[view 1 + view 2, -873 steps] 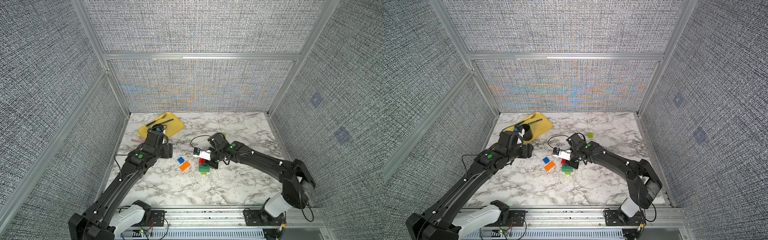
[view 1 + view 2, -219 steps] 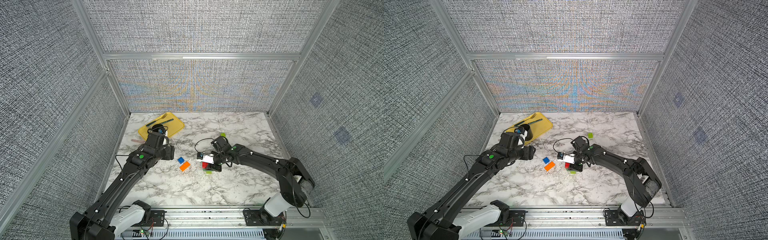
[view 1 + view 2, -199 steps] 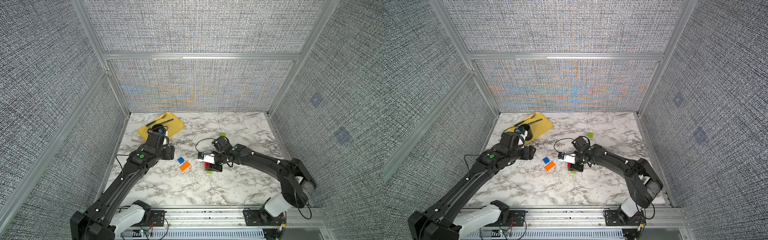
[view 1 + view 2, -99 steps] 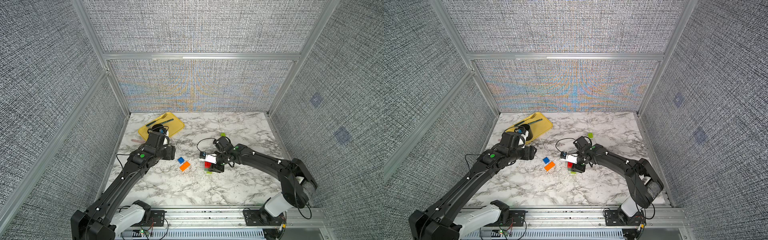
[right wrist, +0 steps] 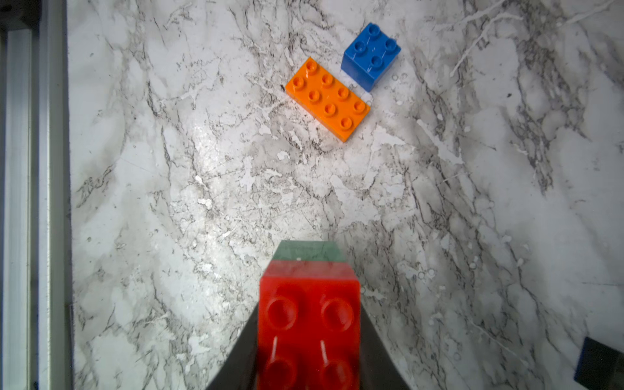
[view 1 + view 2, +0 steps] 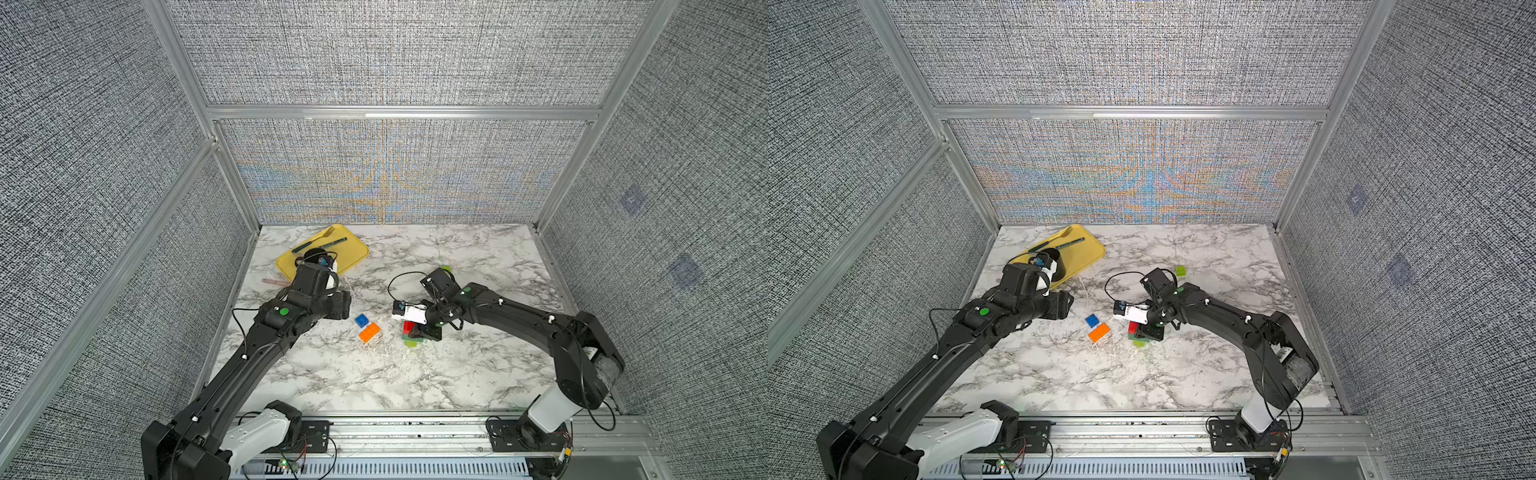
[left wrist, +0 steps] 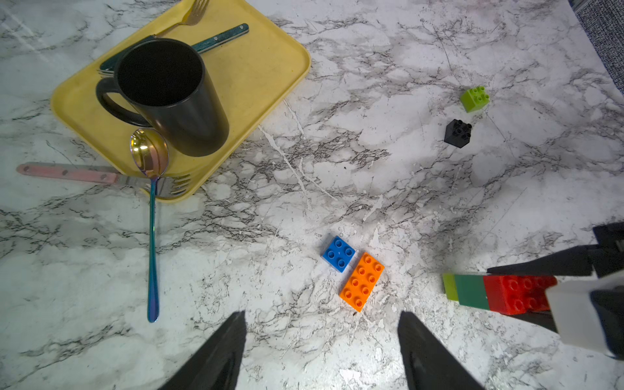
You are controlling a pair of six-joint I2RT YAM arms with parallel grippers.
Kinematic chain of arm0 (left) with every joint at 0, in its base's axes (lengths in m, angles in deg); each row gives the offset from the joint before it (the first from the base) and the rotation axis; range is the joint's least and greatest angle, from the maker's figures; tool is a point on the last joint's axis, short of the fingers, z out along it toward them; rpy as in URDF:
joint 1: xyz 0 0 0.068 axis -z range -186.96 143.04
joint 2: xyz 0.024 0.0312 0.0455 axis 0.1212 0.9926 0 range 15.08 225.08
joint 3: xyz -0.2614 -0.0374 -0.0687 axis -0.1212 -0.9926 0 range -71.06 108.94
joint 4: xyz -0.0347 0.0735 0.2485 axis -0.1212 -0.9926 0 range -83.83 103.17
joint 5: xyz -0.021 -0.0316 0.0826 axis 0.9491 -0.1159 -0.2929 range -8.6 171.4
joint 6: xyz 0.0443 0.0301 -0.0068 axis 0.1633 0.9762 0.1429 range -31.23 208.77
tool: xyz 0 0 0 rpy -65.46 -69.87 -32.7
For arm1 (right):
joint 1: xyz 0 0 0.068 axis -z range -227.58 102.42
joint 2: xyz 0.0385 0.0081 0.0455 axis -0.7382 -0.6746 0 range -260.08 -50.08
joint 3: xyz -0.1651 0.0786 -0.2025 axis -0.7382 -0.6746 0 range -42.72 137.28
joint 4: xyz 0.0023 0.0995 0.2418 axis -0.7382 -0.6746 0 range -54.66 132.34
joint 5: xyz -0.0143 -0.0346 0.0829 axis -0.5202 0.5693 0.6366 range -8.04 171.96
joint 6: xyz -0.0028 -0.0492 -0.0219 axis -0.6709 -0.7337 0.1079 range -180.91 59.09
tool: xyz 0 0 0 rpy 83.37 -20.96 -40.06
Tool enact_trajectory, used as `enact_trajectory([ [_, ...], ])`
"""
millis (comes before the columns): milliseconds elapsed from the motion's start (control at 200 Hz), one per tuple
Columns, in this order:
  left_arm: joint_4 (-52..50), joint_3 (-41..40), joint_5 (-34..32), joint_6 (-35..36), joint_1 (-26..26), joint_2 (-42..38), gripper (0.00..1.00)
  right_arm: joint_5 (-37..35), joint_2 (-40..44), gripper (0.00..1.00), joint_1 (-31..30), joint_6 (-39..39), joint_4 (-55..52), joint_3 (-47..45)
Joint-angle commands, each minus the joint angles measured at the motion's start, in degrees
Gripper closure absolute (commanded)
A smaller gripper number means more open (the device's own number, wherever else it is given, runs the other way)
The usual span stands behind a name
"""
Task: Assemble a carrot with lego
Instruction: Adjust the lego brick at the center of the board.
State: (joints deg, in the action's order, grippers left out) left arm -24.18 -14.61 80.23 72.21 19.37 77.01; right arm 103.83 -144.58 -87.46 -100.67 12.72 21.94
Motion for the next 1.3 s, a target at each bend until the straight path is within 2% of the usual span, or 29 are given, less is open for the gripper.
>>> enact_trajectory([
  [0, 1.15, 0.25, -0.06, 0.12, -0.11, -0.15, 0.26, 2.06, -0.87, 0.73, -0.47, -0.66, 1.24, 1.35],
  [260, 1.31, 0.07, 0.33, -0.23, -0.05, 0.08, 0.26, -0.69, -4.08, 0.69, -1.59, -0.66, -0.7, 3.35],
  [500, 2.21, -0.6, 2.98, -0.69, -0.06, 1.51, 0.26, -0.14, -1.95, 0.5, -1.7, 0.08, 0.57, 3.38],
  [671, 6.5, -4.28, 4.54, -3.5, 0.02, 4.03, 0.26, 3.3, 1.9, 0.43, -0.82, 2.5, 1.96, 1.77],
  [836, 11.48, -6.82, 4.25, -4.55, 0.1, 10.0, 0.27, 9.19, 8.09, 0.4, 3.21, 9.15, 8.41, -1.55],
  [961, 12.47, -6.4, 2.26, -1.62, 0.04, 16.57, 0.28, 10.99, 12.58, 0.37, 7.37, 16.23, 14.73, -4.5],
  [1076, 11.4, -4.28, 3.28, 1.78, 0.54, 22.41, 0.29, 11.54, 15.37, 0.37, 10.7, 21.56, 19.02, -7.09],
  [1296, 10.64, -0.16, 6.56, 6.22, 2.85, 31.83, 0.29, 11.35, 15.65, 0.38, 12.28, 23.04, 20.08, -8.6],
])
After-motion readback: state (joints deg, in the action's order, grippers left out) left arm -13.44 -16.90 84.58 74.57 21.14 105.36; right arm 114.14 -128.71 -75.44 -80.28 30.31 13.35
